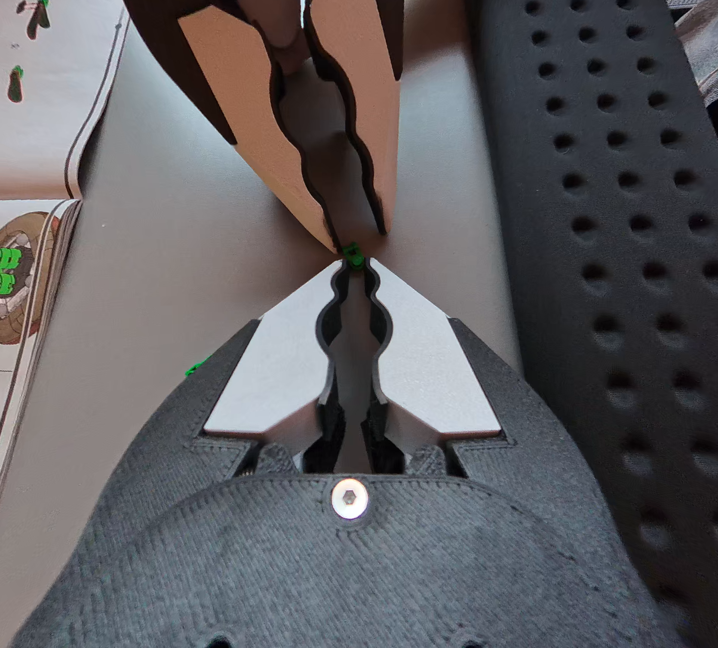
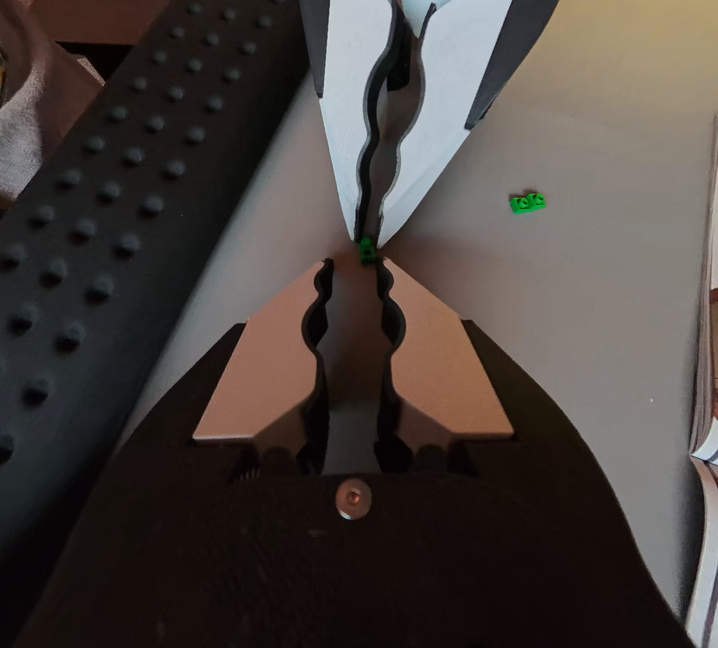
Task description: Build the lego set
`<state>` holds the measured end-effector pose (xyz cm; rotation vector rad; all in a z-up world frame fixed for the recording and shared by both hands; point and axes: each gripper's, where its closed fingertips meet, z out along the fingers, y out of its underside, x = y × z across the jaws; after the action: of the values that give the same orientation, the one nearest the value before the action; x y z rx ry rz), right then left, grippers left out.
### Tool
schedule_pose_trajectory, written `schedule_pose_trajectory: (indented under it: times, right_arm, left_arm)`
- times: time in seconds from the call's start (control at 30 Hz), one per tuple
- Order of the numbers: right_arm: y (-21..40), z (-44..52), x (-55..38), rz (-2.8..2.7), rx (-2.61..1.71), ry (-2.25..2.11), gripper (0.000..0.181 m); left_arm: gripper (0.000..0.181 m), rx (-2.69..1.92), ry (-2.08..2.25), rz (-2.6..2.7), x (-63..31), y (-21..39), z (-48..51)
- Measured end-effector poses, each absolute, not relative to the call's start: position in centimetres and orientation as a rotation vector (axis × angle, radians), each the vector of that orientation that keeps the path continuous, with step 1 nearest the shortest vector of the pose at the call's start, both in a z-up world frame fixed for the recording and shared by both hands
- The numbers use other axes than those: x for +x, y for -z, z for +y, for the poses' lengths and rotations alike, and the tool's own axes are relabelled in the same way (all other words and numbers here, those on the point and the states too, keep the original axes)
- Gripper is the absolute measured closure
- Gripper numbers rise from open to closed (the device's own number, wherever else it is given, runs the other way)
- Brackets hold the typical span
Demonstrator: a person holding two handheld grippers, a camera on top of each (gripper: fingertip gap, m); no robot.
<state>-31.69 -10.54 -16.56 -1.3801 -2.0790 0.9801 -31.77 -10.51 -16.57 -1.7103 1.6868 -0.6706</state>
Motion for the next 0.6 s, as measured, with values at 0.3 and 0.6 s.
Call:
schedule_pose_trajectory:
  times: [0.3,0.6]
  right_arm:
    - [16.5,-10.2,-31.6,-2.064,-1.387,-0.970,0.159]
    - [16.4,-5.7,-28.5,-1.923,-1.526,-0.903,0.159]
  left_arm:
    - [0.175,-1.688,0.633,1.681,-31.4,16.5,-10.2]
    - [0.175,-1.665,0.576,1.868,-30.0,16.6,-6.9]
